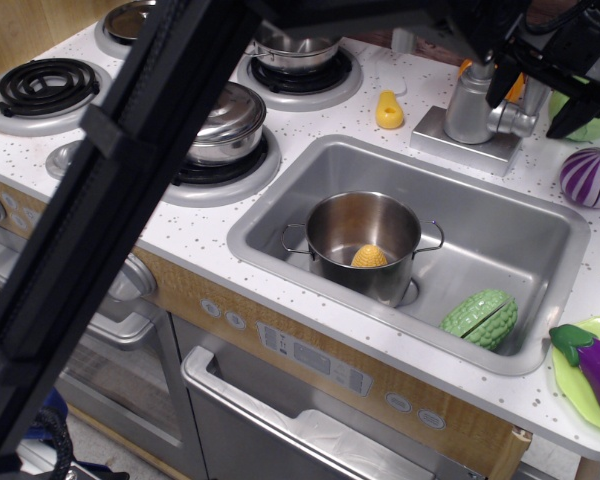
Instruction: Turn lever vertical to front
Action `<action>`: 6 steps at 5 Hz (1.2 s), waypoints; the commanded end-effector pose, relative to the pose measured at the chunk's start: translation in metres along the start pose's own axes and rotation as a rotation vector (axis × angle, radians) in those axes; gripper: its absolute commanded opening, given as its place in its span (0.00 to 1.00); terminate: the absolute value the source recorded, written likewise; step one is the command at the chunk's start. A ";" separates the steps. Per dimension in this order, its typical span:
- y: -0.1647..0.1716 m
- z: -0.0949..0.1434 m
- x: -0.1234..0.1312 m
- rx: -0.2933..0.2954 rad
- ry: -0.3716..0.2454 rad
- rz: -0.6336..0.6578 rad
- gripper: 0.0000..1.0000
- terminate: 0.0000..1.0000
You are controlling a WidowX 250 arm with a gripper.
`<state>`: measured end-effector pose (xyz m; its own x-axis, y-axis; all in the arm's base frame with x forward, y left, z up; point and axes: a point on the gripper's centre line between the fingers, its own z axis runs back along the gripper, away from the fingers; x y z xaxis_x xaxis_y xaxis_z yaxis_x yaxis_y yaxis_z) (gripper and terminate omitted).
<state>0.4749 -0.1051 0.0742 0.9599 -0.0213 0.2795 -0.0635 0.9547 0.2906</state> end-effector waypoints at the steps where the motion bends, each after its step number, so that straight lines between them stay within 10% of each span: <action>1: 0.021 0.056 0.045 -0.023 -0.198 0.018 1.00 0.00; 4: 0.018 0.040 0.061 -0.076 -0.213 0.019 1.00 0.00; 5: 0.015 0.039 0.055 -0.092 -0.193 0.046 0.00 0.00; 6: 0.011 0.040 0.047 -0.091 -0.185 0.069 0.00 0.00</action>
<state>0.5043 -0.1040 0.0730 0.9268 -0.0023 0.3756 -0.0865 0.9718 0.2194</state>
